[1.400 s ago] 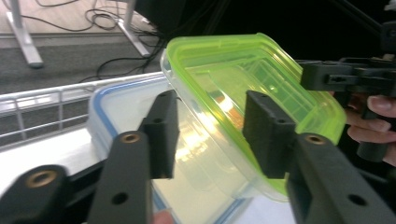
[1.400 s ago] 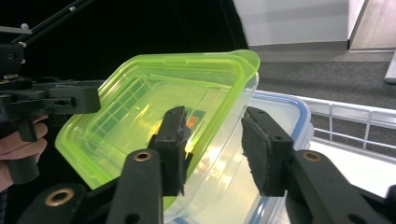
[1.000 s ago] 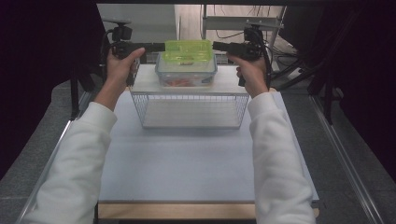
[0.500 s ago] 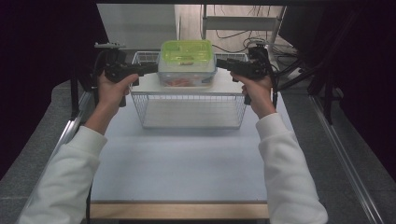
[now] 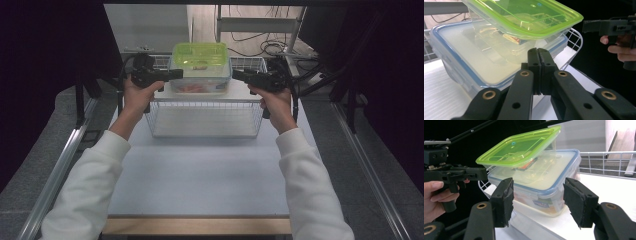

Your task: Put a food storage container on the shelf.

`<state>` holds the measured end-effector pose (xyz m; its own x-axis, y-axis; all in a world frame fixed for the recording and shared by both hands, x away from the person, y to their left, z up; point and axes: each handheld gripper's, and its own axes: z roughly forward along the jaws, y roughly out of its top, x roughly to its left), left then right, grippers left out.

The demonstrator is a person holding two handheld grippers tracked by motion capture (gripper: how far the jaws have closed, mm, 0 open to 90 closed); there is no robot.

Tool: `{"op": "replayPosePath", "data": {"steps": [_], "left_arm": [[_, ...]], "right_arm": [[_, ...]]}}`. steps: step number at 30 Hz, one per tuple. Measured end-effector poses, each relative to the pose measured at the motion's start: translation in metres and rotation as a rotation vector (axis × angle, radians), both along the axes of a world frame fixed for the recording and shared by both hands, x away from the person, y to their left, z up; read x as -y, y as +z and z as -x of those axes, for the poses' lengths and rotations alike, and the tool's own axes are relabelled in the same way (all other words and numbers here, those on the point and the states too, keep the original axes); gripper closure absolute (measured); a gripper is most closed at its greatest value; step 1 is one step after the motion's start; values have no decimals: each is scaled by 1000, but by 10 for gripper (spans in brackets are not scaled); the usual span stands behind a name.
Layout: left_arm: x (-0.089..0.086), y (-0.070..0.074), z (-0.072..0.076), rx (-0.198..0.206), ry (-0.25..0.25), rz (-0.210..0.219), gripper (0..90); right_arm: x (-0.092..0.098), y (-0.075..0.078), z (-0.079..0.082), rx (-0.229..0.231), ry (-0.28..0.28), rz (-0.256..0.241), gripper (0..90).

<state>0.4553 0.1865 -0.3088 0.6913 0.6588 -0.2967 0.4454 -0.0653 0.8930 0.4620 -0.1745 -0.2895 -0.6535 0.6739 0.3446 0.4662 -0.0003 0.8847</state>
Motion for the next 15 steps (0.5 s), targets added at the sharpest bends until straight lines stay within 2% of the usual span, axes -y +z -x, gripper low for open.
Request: {"op": "replayPosePath", "data": {"steps": [7, 12, 14, 15], "left_arm": [[-1, -3, 0, -7, -2, 10, 886], [-4, -4, 10, 4, -7, 12, 884], [-7, -4, 16, 4, -9, 26, 884], [-9, -5, 19, 4, -8, 26, 883]], "right_arm": [[-1, -3, 1, 5, 7, 9, 427], [-8, -3, 3, 12, 23, 20, 452], [-9, -3, 4, 14, 30, 23, 506], [-10, -3, 4, 12, 36, 27, 580]]}}
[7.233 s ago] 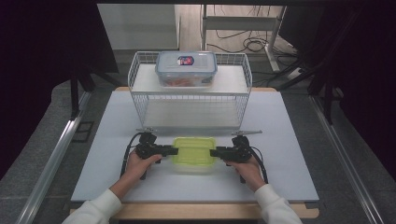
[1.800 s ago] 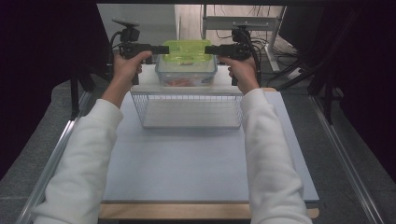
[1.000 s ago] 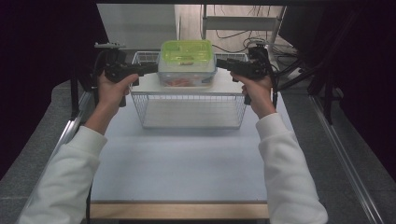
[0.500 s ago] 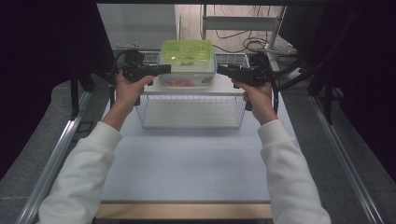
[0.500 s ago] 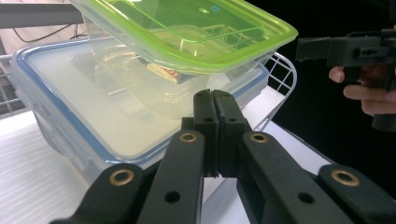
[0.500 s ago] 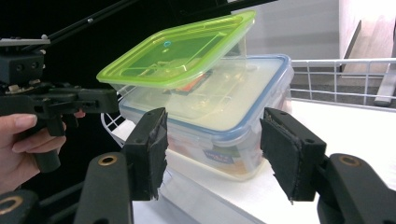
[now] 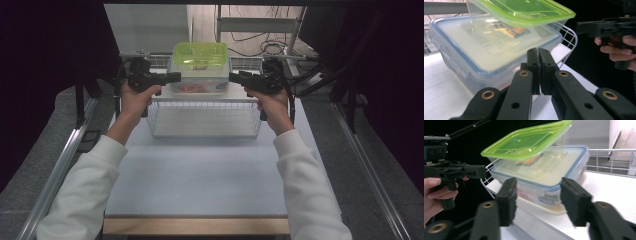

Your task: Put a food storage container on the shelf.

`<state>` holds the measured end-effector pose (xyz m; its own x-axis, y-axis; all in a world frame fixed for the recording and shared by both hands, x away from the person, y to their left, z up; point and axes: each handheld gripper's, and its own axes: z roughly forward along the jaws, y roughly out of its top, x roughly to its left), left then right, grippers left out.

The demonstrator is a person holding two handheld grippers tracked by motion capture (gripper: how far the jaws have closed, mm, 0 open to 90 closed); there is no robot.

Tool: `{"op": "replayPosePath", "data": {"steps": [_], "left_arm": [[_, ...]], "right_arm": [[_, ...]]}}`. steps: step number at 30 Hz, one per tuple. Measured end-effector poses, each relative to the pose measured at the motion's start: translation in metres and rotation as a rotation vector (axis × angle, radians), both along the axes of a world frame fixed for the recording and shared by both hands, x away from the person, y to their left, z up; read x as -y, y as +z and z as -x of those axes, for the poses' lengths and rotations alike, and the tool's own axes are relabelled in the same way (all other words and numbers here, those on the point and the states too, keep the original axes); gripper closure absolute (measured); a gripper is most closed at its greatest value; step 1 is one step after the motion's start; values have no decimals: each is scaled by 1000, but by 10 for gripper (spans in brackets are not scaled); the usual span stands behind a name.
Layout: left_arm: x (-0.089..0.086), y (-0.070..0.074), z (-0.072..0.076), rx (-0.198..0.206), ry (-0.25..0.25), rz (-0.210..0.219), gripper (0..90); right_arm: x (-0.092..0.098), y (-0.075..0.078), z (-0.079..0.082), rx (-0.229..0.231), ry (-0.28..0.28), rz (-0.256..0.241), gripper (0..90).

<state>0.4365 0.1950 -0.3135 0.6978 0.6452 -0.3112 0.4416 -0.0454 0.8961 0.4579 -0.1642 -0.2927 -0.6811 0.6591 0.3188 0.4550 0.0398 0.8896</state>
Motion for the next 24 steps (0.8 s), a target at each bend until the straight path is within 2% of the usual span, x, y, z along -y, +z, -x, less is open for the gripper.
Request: {"op": "replayPosePath", "data": {"steps": [2, 4, 6, 9, 13, 18, 24], "left_arm": [[-2, -2, 8, 7, 4, -5, 865], [-3, -4, 17, 12, 28, -10, 756], [-3, -7, 26, 21, 29, -24, 678], [-3, -14, 37, 26, 27, -47, 541], [-4, -22, 46, 27, 29, -62, 461], [-9, -27, 50, 25, 36, -69, 426], [-15, -27, 52, 27, 40, -65, 420]], "right_arm": [[-2, 0, 0, 10, 12, 12, 705], [-7, -1, 0, 11, 20, 26, 819], [-12, -1, -1, 13, 26, 40, 882], [-23, -2, -5, 21, 35, 45, 893], [-38, -5, -10, 23, 40, 47, 894], [-49, -11, -18, 23, 33, 38, 894], [-51, -13, -21, 19, 42, 24, 894]]}}
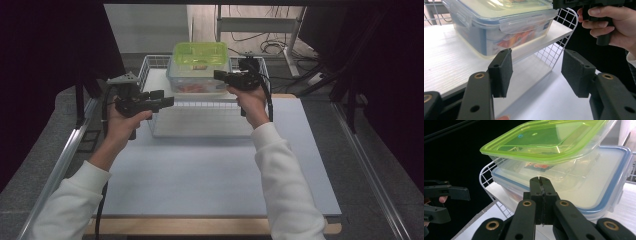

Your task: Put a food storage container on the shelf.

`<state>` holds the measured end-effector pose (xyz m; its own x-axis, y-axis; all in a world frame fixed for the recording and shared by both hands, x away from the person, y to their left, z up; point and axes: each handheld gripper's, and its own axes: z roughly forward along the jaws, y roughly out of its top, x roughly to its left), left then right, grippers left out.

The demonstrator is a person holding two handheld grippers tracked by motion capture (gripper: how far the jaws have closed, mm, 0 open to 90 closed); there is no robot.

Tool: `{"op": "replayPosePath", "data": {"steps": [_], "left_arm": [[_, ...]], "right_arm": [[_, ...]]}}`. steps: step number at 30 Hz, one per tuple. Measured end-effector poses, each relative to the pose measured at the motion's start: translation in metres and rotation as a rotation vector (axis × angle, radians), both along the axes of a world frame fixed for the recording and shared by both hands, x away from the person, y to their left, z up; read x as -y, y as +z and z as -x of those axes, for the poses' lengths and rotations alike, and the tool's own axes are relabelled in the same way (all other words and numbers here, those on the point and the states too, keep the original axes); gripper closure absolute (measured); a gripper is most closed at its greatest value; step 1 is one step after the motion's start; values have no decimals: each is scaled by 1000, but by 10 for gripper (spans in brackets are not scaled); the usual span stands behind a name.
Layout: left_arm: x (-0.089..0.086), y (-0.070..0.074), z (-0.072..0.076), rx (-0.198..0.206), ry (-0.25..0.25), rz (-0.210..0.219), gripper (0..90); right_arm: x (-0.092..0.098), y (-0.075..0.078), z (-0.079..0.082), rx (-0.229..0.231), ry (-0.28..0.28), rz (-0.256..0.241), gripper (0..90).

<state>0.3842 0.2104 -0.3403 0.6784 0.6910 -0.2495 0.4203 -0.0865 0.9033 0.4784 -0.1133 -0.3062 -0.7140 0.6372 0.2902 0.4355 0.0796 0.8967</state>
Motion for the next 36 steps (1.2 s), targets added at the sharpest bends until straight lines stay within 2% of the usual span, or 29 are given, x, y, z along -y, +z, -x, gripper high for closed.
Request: {"op": "replayPosePath", "data": {"steps": [11, 17, 24, 27, 30, 33, 36], "left_arm": [[-3, -8, 10, -7, 1, 1, 365], [-11, -21, 28, -14, 9, 32, 329], [-15, -46, 48, -31, 2, 54, 315], [-14, -58, 57, -41, -11, 58, 310], [-13, -70, 65, -48, -21, 57, 305], [-10, -83, 73, -55, -24, 44, 302], [-7, -94, 78, -65, -32, 27, 297]], "right_arm": [[11, 2, 20, 24, 28, -1, 894], [33, -11, 44, 45, 47, 16, 894], [62, -41, 77, 48, 69, 1, 893], [73, -56, 90, 46, 71, 10, 893], [86, -73, 102, 31, 68, 10, 886], [95, -92, 111, 21, 60, 38, 819], [103, -110, 116, -4, 56, 42, 735]]}}
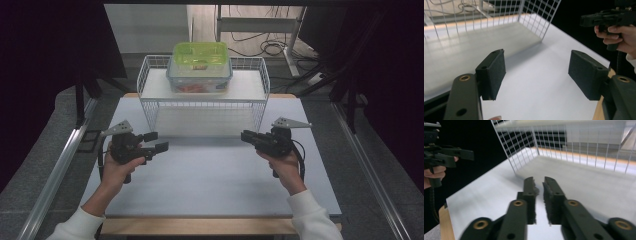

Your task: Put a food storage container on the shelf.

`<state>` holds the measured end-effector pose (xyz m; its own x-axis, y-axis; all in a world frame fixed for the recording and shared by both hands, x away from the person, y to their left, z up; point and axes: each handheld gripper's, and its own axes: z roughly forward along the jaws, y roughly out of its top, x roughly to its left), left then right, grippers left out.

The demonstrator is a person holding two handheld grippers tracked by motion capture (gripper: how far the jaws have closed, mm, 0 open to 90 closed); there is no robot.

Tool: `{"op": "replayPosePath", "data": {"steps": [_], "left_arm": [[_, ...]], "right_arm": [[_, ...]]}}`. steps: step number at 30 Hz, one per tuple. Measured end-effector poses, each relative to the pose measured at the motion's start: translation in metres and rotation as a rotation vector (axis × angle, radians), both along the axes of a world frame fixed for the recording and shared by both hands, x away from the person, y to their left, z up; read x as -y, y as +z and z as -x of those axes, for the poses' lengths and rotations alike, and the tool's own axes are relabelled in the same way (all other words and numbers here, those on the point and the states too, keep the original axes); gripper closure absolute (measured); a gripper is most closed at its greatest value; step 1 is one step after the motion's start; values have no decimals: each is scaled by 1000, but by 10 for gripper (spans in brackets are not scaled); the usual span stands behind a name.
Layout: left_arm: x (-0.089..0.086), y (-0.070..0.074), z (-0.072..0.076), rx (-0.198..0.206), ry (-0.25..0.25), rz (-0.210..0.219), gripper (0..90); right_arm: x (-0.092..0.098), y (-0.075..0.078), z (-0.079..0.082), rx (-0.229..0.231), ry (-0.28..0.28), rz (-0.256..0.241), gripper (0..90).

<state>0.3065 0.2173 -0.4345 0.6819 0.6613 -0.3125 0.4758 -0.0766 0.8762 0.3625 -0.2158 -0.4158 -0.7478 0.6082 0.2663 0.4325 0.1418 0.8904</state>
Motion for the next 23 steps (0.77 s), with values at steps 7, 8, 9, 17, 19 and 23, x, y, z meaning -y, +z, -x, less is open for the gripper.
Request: {"op": "replayPosePath", "data": {"steps": [7, 8, 9, 17, 19, 23], "left_arm": [[1, -22, 14, -6, -20, -47, 283], [0, -25, 17, -6, -19, -53, 283], [0, -29, 19, -8, -21, -59, 282], [-2, -42, 24, -25, -19, -76, 275], [-2, -42, 24, -20, -14, -80, 274], [-4, -45, 24, -26, -12, -83, 269]], "right_arm": [[8, -32, 14, 7, -27, 46, 497], [9, -35, 16, 6, -33, 55, 467], [10, -39, 18, 10, -37, 61, 444], [13, -52, 22, -2, -49, 83, 398], [13, -51, 22, -2, -49, 75, 367], [15, -52, 22, 0, -56, 68, 339]]}}
